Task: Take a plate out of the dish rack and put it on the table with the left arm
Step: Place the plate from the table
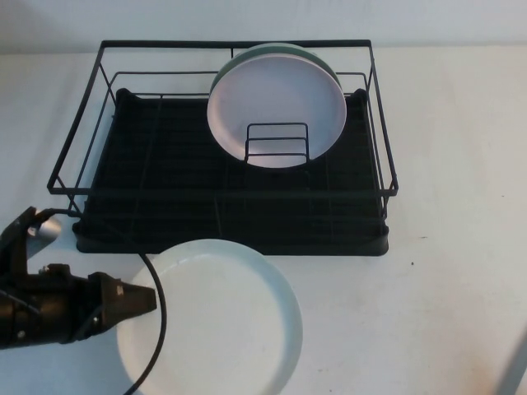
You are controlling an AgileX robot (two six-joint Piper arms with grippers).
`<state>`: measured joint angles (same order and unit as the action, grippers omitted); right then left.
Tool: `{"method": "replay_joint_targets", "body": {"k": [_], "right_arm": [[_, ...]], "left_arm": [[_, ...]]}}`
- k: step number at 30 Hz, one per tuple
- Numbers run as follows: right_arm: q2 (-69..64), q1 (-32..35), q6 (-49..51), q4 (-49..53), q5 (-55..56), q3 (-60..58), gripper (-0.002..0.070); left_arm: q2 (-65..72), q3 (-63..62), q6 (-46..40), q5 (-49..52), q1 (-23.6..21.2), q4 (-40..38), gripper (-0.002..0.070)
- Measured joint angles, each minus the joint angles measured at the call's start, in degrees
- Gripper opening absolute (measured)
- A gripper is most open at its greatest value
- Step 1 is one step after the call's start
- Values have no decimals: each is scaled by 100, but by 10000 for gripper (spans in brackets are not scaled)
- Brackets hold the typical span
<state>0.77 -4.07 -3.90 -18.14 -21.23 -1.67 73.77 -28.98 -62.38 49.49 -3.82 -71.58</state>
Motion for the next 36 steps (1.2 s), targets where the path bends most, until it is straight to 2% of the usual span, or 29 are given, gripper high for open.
{"method": "replay_joint_targets", "body": {"k": [6, 10, 13, 15, 18, 20, 24, 28, 31, 34, 36], "right_arm": [[0, 0, 0, 0, 0, 0, -20], [0, 0, 0, 0, 0, 0, -20], [0, 0, 0, 0, 0, 0, -20], [0, 0, 0, 0, 0, 0, -20], [0, 0, 0, 0, 0, 0, -20], [0, 0, 0, 0, 0, 0, -20], [0, 0, 0, 0, 0, 0, -20], [0, 0, 0, 0, 0, 0, -20], [0, 0, 0, 0, 0, 0, -20], [0, 0, 0, 0, 0, 0, -20], [0, 0, 0, 0, 0, 0, -20]], "left_arm": [[807, 0, -428, -538, 0, -276, 55], [1373, 0, -991, -464, 0, -666, 56], [1724, 0, -1574, -245, 0, -1117, 89], [1852, 0, -1856, -126, 0, -1400, 161], [1899, 0, -2090, -100, 0, -1665, 316], [1899, 0, -2149, -88, 0, -1746, 395], [1899, -87, -2184, -46, 0, -1769, 457], [1776, -343, -2092, 143, -15, -1457, 468], [1479, -675, -1609, 142, -25, -722, 449], [987, -1086, -717, 93, -38, 508, 362], [562, -1378, -206, 117, -38, 1340, 244]]}}
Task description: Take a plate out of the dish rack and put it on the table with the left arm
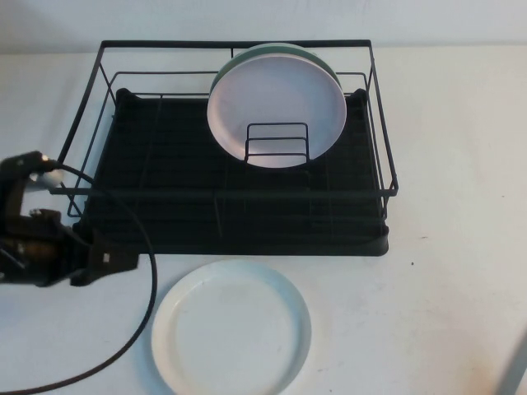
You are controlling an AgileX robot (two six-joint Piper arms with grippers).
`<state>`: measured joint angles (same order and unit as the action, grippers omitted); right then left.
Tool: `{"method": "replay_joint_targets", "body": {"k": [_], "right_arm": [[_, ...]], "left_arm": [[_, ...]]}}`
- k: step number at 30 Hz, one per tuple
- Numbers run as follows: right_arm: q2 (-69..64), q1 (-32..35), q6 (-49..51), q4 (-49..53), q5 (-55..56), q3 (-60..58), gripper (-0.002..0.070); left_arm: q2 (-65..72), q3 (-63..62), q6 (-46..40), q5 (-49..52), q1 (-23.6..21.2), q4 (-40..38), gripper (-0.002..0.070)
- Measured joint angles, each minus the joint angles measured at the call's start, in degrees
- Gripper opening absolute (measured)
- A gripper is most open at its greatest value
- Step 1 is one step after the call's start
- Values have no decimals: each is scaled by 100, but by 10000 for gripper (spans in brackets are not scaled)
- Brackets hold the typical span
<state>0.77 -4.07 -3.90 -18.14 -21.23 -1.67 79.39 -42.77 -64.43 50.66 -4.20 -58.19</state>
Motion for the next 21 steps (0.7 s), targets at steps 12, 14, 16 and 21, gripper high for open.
{"method": "replay_joint_targets", "body": {"k": [12, 14, 16, 21], "right_arm": [[0, 0, 0, 0, 0, 0, -20], [0, 0, 0, 0, 0, 0, -20], [0, 0, 0, 0, 0, 0, -20], [0, 0, 0, 0, 0, 0, -20]], "left_arm": [[-3411, -317, 618, -136, 0, 1363, 1], [-3908, -305, 832, -96, 0, 1431, 0], [-4444, -175, 1037, -58, 0, 1473, 0], [-5501, 300, 1484, 128, 0, 1573, 0]]}}
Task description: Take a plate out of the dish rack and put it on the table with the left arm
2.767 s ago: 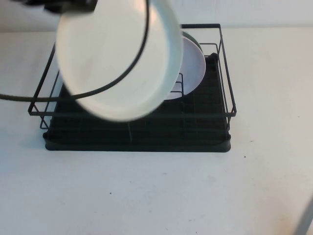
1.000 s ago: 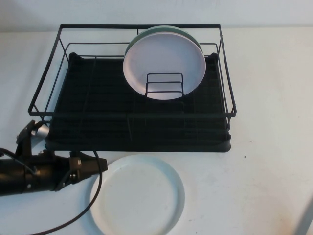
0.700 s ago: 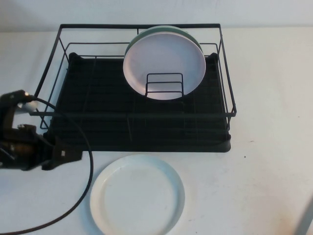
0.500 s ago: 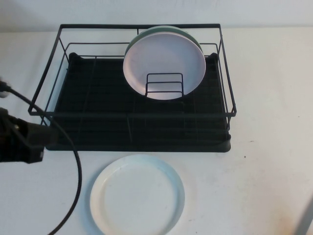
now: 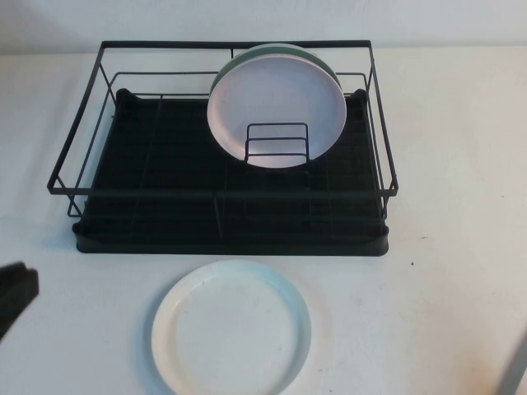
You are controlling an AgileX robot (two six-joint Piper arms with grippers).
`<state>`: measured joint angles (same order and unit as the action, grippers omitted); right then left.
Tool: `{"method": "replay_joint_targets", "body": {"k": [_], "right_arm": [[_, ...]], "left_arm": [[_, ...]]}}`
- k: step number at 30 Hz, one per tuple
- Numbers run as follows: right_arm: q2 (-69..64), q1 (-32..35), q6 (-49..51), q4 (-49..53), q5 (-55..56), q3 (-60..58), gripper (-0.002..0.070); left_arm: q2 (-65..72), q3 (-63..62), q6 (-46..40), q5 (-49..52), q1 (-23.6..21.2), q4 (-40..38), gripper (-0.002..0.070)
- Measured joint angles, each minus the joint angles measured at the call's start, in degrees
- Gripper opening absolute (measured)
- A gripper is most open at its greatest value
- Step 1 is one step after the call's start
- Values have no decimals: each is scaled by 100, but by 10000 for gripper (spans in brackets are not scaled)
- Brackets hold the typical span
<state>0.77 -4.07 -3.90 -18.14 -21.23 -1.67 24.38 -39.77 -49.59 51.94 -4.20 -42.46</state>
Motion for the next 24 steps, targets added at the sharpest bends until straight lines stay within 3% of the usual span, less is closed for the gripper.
{"method": "replay_joint_targets", "body": {"k": [11, 21, 24], "right_arm": [[0, 0, 0, 0, 0, 0, -20], [0, 0, 0, 0, 0, 0, -20], [0, 0, 0, 0, 0, 0, -20]], "left_arm": [[-723, 288, 255, 1899, 0, 181, 0], [-776, 340, 264, 2004, 149, 285, -1], [-819, 475, 693, 1730, 330, 342, -1]]}}
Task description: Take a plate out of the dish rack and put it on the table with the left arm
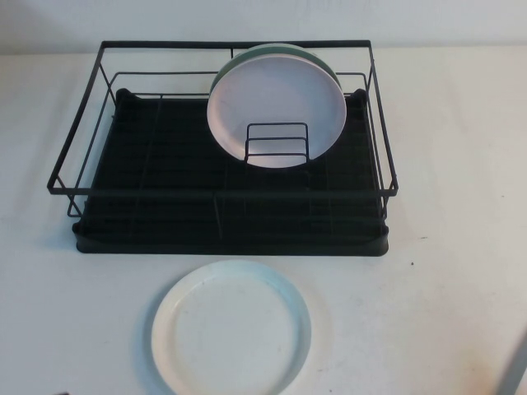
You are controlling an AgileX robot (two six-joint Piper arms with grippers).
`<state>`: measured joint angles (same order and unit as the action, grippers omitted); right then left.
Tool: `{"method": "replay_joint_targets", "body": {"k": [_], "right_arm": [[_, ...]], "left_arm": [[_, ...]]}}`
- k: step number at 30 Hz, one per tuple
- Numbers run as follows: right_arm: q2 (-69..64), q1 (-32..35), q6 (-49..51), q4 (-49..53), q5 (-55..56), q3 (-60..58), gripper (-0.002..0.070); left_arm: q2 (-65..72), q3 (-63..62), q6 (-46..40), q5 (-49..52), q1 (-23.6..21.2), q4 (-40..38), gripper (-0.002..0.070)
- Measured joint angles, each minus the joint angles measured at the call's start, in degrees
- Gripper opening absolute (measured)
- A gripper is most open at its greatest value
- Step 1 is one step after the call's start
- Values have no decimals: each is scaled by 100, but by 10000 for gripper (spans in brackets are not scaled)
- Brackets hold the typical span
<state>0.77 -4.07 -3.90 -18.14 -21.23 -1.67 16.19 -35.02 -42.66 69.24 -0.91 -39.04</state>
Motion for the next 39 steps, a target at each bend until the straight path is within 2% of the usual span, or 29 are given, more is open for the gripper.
{"method": "replay_joint_targets", "body": {"k": [3, 7, 10, 15, 21, 23, 29, 31, 39], "right_arm": [[0, 0, 0, 0, 0, 0, -20], [0, 0, 0, 0, 0, 0, -20], [0, 0, 0, 0, 0, 0, -20], [0, 0, 0, 0, 0, 0, -20], [0, 0, 0, -45, 0, 0, -20], [0, 0, 0, -73, 0, 0, -20], [0, 0, 0, -114, -10, 0, -20], [0, 0, 0, -122, -10, 0, -20], [0, 0, 0, -136, -10, 0, -20]], "left_arm": [[-251, 200, 1524, -937, 163, 392, -1], [-799, 839, 3972, -2732, 225, 1564, 0], [-1261, 1602, 4731, -3875, 225, 1989, -1], [-1668, 2597, 5031, -4959, 225, 2458, -1], [-1668, 3474, 5111, -5658, 262, 3112, -1], [-1668, 3615, 5111, -5828, 423, 3259, -1], [-1668, 3642, 4886, -5839, 1396, 3866, -1], [-1668, 3642, 4738, -5709, 1558, 3904, -1], [-1668, 3642, 4560, -5014, 1395, 3904, -1]]}}
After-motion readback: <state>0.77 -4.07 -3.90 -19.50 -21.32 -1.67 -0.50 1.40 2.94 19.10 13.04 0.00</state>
